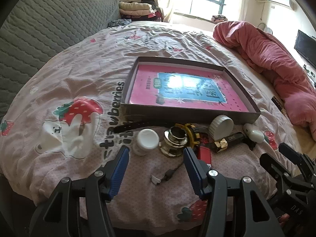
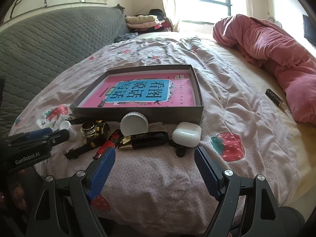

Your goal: Organize rigid objects

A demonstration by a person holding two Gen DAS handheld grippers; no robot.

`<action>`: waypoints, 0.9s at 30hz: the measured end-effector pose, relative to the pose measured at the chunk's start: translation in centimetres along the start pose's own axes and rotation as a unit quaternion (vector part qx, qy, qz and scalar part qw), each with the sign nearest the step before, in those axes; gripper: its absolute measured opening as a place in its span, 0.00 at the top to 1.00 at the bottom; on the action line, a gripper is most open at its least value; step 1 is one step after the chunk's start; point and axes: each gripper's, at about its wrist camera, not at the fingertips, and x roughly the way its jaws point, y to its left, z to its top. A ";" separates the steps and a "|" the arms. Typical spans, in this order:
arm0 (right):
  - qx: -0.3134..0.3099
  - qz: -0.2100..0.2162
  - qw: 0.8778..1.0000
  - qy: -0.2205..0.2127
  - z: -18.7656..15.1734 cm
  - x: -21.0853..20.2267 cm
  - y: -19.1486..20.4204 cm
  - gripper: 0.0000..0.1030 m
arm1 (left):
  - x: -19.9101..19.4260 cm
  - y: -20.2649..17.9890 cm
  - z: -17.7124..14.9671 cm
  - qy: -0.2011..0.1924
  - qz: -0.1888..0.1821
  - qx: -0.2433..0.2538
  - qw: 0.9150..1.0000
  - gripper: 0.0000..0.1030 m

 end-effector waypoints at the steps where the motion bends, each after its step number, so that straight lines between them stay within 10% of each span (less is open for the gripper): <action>1: 0.001 0.000 1.000 -0.002 0.0 -0.1 -0.1 0.20 | 0.0 0.3 0.0 0.000 0.001 -0.003 1.000 0.45; 27: 0.077 -0.020 0.997 0.014 1.1 1.7 -5.1 0.20 | 2.7 2.4 0.4 0.022 0.001 -0.021 1.000 0.45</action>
